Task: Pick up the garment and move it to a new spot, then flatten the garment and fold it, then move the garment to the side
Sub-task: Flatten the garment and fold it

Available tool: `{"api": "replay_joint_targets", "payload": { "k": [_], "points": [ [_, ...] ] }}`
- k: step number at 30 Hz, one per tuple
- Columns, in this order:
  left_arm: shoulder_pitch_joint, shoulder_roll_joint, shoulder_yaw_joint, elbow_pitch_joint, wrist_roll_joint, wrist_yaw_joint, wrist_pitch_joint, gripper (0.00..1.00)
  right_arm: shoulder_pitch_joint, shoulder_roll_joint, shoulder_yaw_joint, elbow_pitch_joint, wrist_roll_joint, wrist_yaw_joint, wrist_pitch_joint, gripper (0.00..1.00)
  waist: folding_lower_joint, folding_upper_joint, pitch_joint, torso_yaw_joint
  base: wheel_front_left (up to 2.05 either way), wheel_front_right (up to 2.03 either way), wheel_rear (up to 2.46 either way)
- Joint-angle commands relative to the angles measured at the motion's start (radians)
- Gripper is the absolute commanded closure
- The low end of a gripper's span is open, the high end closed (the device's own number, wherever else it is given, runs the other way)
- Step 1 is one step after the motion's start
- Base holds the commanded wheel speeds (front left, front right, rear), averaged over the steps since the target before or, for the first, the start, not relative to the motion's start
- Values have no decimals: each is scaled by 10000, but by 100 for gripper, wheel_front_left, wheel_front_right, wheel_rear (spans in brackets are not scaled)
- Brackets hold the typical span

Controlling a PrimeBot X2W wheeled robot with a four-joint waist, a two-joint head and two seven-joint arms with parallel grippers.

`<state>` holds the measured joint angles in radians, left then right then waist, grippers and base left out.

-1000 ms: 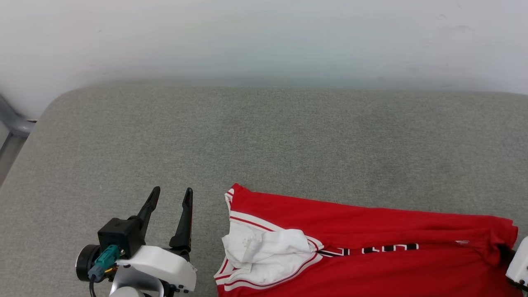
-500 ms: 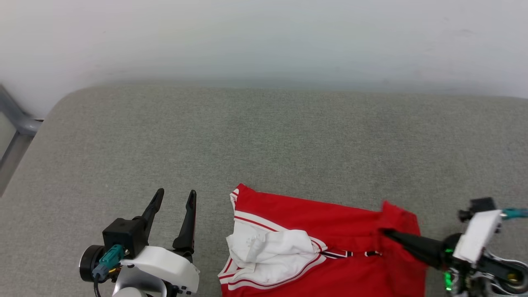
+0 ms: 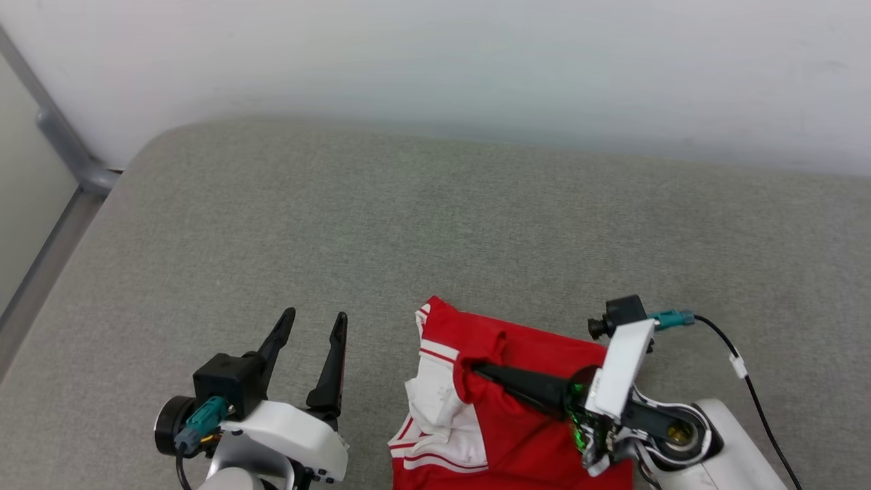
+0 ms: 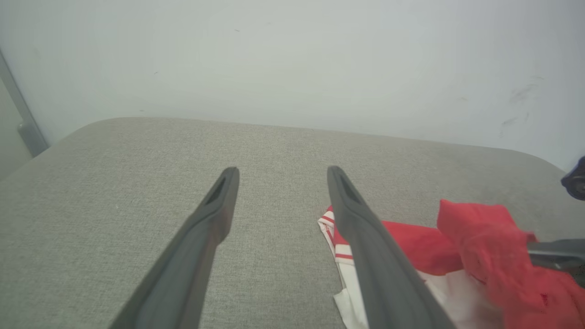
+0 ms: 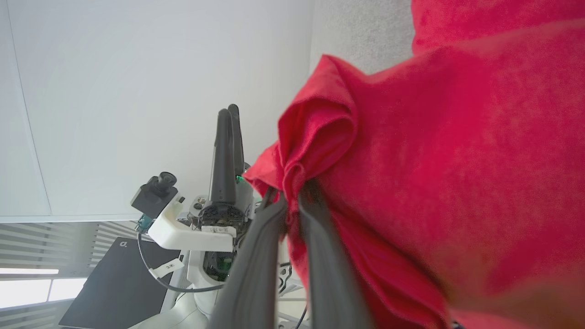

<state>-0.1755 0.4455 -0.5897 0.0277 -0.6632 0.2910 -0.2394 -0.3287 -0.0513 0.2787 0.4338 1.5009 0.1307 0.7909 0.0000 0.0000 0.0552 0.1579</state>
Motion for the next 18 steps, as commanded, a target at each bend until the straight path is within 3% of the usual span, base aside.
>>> {"api": "replay_joint_targets", "payload": {
  "k": [1, 4, 6, 7, 12, 18],
  "points": [
    [-172, -63, -15, 30, 23, -43, -12, 0, -275, 14, 293, 138, 144, -3, -321, 100, 0, 0, 99, 152, 0, 0, 0],
    [-183, -105, -41, 82, 18, -97, -37, 0, -538, 11, 601, 332, -58, -3, -1060, 100, 0, 0, 154, 269, 0, 0, 0],
    [-217, -161, -42, 143, 10, -117, -66, 0, -716, 13, 880, 586, -322, -1, -1676, 49, 0, 0, 185, 345, 0, 0, 0],
    [-213, -182, -35, 169, 0, -132, -81, 0, -774, 13, 992, 737, -434, -3, -1961, 0, 0, 0, 196, 369, 0, 0, 0],
    [-116, -241, 16, 280, -51, -136, -117, 0, -916, 13, 1520, 1210, -715, -1, -2682, 0, 0, 0, 169, 377, 0, 0, 0],
    [-22, -184, 89, 321, -19, -97, -156, 0, -1017, -362, 1992, 563, -1998, -3, -3859, 0, 0, 0, 77, 94, 0, 0, 0]
  ]
}}
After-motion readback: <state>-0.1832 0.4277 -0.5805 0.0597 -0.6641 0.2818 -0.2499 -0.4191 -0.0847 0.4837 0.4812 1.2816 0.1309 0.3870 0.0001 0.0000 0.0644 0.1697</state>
